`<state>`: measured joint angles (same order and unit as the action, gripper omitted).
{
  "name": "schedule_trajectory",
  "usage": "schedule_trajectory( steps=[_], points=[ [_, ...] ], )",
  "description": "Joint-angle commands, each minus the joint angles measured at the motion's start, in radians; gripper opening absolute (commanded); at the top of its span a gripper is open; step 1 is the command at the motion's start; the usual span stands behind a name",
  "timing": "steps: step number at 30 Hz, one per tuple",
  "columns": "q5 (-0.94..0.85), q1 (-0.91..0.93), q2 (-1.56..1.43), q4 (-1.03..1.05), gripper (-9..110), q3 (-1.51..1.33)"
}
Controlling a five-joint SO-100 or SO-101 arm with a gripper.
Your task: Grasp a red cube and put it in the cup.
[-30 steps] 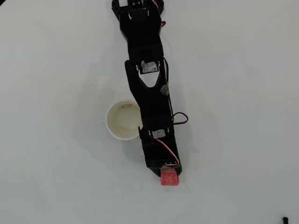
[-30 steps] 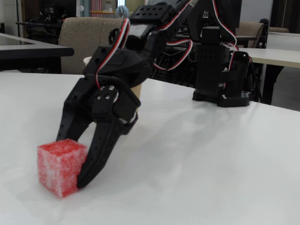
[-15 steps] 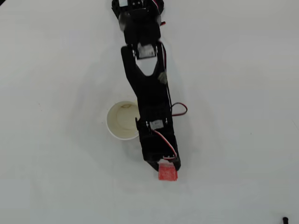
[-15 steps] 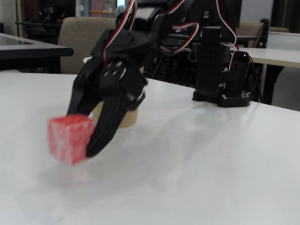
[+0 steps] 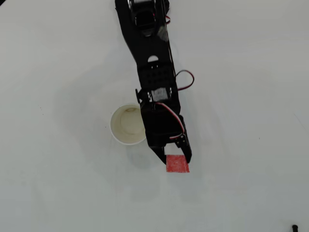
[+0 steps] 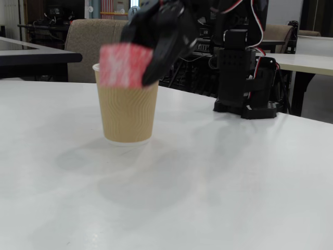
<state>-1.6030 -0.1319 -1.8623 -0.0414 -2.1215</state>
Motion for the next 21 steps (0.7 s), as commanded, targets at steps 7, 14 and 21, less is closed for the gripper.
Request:
schedule_trajectory(
  steps=[7, 14, 21],
  points=[
    [0.017, 0.057, -0.273, 0.101, 12, -0.026],
    [0.028, 0.094, -0.402, 0.195, 12, -0.137],
    [0.055, 0.132, -0.495, 0.321, 12, -0.169]
  ],
)
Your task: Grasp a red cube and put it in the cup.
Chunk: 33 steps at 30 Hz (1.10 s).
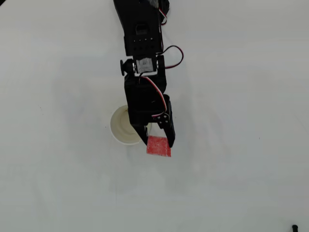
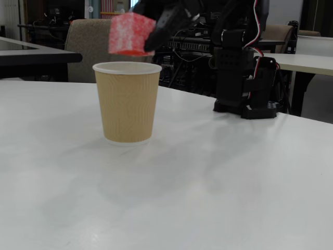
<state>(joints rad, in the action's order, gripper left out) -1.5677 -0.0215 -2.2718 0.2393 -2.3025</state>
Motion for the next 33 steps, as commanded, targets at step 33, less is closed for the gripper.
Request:
schedule_trajectory(
  steps=[33],
  points=[
    [0.081, 0.201, -0.291, 0.368, 15, 0.008]
  ],
)
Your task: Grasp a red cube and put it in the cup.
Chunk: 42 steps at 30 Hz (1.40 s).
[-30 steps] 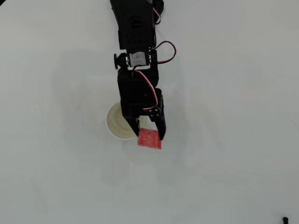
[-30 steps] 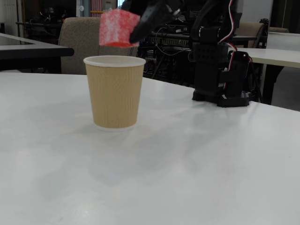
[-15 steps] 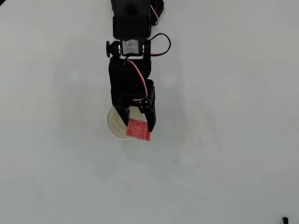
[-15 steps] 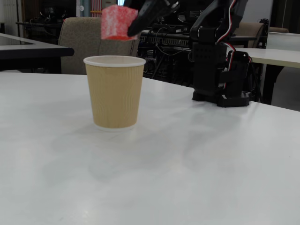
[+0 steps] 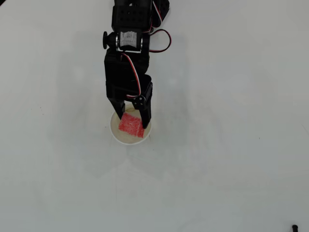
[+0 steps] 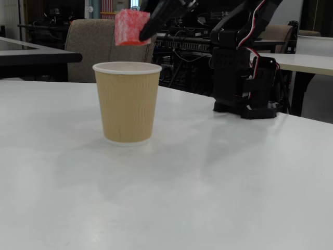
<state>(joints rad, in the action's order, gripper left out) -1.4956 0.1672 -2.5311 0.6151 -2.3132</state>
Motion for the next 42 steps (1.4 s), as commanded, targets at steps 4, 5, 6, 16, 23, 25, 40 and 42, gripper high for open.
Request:
schedule_trajectory(
  steps=[4, 5, 6, 16, 23, 25, 40, 42],
  points=[
    [0.005, 0.023, -0.028, -0.008, 26, 0.018],
    [0.008, 0.023, -0.028, -0.008, 27, 0.018],
    [0.008, 0.025, -0.031, -0.005, 28, 0.017],
    [0.107, 0.046, -0.061, 0.086, 32, 0.025],
    [0.331, 0.094, -0.115, 0.195, 32, 0.048],
    [0.391, 0.109, -0.12, 0.242, 32, 0.064],
    [0.916, 0.235, -0.222, 0.351, 29, 0.035],
    [0.994, 0.241, -0.244, 0.324, 29, 0.0]
  ],
)
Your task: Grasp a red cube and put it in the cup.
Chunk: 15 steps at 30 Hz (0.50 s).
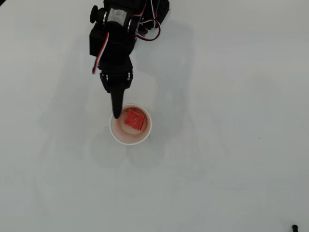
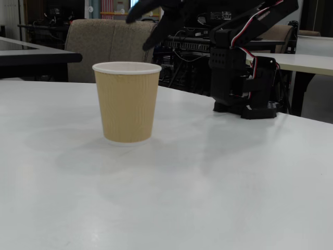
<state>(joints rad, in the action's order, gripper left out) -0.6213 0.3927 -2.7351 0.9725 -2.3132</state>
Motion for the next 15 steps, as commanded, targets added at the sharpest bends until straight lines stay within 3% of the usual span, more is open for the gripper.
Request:
schedule_trajectory(
  steps=[1, 8, 15],
  points=[
    [0.146, 0.015, -0.054, -0.057, 29, -0.032],
    [0.256, 0.0, -0.172, -0.158, 6, -0.281],
    [0.39, 0.017, -0.313, -0.147, 1, -0.439]
  ],
)
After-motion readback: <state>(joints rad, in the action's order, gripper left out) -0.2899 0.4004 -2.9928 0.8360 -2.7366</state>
